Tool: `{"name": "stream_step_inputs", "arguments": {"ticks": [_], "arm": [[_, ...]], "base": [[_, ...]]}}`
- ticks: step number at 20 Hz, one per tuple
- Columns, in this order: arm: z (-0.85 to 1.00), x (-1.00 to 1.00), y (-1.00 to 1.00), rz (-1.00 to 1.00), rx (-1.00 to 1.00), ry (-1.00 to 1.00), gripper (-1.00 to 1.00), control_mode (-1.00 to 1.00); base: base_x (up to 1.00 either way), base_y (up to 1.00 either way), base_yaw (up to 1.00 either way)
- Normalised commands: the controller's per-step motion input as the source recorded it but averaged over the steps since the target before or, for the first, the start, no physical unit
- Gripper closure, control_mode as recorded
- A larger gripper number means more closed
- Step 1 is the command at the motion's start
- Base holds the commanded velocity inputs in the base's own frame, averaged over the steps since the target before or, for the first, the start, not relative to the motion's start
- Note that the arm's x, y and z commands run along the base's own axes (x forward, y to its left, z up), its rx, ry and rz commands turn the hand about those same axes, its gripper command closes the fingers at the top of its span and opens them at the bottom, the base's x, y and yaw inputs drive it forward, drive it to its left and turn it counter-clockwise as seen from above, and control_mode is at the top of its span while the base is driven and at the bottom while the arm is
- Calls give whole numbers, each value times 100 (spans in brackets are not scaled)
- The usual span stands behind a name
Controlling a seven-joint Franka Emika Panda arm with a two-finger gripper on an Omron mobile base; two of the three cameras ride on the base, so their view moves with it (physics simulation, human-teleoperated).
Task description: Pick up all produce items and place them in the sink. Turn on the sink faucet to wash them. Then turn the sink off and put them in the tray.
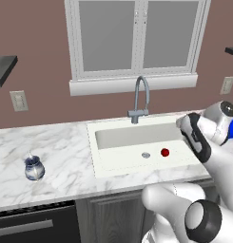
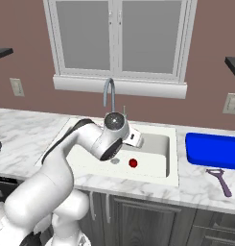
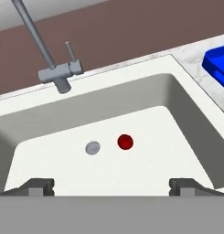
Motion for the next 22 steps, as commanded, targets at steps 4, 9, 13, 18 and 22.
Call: {"name": "stream_step_inputs", "arguments": {"ticks": [4,9,13,18,22], "arm": [[1,-1,0,0,5,0,-100,-100],[4,0,-1,0,2,-2,-100,-100],[1,0,0,6,0,-14,-100,-100],[0,4,4,11,0,-19,-100,-100],[0,8,6,14,0,-14,-100,-100]], "base": [[0,0,0],[0,0,0],[0,0,0],[0,0,0],[0,0,0]]}}
